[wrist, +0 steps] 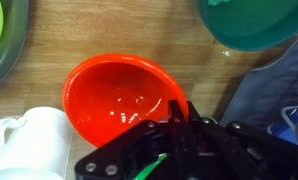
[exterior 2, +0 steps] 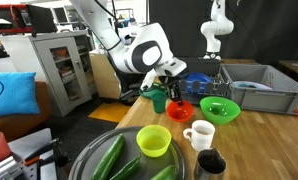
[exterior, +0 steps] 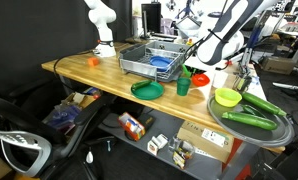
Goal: Place the orange bowl on the dish rack
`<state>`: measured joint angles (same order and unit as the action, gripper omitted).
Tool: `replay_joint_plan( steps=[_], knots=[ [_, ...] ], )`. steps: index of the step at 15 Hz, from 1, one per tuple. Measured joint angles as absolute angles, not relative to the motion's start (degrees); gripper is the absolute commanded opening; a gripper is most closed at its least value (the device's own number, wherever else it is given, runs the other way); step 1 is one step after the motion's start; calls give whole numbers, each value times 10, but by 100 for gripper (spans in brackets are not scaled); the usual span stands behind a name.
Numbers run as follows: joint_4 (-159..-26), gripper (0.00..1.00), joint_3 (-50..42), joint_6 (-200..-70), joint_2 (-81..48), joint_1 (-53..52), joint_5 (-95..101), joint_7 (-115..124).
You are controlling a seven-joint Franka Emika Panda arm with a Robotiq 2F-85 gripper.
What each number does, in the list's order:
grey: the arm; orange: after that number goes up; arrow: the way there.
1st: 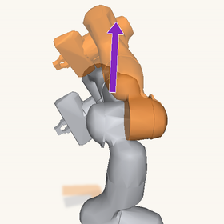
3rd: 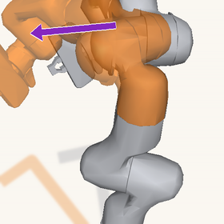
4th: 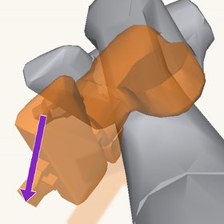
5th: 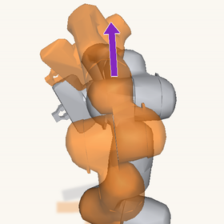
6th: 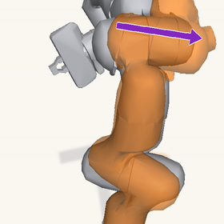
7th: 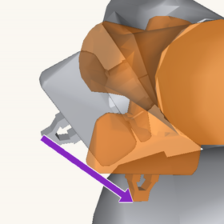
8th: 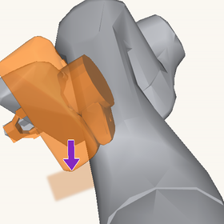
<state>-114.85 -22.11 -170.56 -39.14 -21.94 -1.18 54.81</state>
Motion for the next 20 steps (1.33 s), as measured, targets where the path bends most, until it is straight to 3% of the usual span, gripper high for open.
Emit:
replay_joint_plan(
  steps=[6, 11, 18, 19, 20],
  knots=[
    [-1168, 2, -353, -1708, -372, -357, 27, 587],
    [-1170, 2, -394, -1772, -341, -413, 30, 583],
    [-1154, 2, -337, -1805, -301, -417, 38, 438],
    [-1147, 8, -315, -1799, -299, -407, 44, 414],
    [-1141, 8, -295, -1793, -299, -398, 53, 395]
  ],
)
